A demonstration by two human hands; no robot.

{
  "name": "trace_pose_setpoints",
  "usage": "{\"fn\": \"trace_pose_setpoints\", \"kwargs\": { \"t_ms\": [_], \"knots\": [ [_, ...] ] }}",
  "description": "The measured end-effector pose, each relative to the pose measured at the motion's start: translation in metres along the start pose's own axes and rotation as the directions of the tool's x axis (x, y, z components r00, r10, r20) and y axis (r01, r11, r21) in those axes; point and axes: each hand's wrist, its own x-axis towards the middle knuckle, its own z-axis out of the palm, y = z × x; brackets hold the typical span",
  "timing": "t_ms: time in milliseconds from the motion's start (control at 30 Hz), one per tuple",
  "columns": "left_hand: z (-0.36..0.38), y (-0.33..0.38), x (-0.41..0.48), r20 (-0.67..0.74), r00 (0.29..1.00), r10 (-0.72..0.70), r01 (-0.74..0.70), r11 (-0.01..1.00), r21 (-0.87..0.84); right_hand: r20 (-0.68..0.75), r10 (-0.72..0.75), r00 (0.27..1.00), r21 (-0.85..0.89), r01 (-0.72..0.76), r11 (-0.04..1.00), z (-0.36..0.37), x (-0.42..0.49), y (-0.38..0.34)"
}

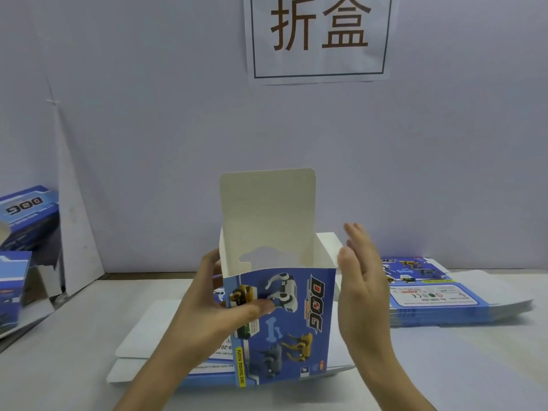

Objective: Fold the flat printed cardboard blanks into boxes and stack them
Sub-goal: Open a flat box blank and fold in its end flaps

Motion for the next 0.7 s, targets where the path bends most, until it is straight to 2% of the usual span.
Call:
{"fn": "trace_pose_setpoints", "kwargs": {
  "t_ms": [67,100,233,267,367,467,600,700],
  "knots": [
    [0.0,0.0,0.0,-0.041,0.999,0.02,-0.02,1.0,-0.008,0.016,-0.211,0.977,-0.223,0.21,0.952,-0.004,0.002,-0.001],
    [-0.001,0.0,0.001,-0.048,0.999,0.022,-0.022,1.0,-0.004,0.044,-0.249,0.968,-0.293,0.251,0.923,-0.007,0.003,0.0],
    [0.002,-0.005,0.002,-0.043,0.999,0.003,-0.003,1.0,-0.005,0.177,-0.111,0.978,-0.531,0.19,0.826,-0.01,0.007,0.0],
    [0.003,-0.006,0.002,-0.045,0.999,-0.001,0.001,1.0,-0.01,0.175,-0.069,0.982,-0.528,0.153,0.835,-0.008,0.004,0.0],
    [0.006,-0.006,0.002,-0.062,0.998,0.002,-0.003,1.0,-0.016,0.111,-0.024,0.994,-0.34,0.061,0.939,0.006,-0.008,-0.002],
    [0.002,-0.006,0.004,-0.083,0.997,0.007,-0.009,1.0,-0.017,0.04,0.024,0.999,-0.187,-0.016,0.982,0.016,-0.019,-0.006],
    [-0.003,-0.004,0.003,-0.029,1.0,-0.011,0.011,1.0,-0.026,0.136,0.066,0.989,-0.204,-0.037,0.978,0.01,-0.013,-0.012],
    [-0.001,-0.003,0.001,0.009,1.0,0.0,0.0,1.0,-0.023,0.143,0.098,0.985,-0.18,-0.071,0.981,0.004,-0.005,-0.008]
  ]
}}
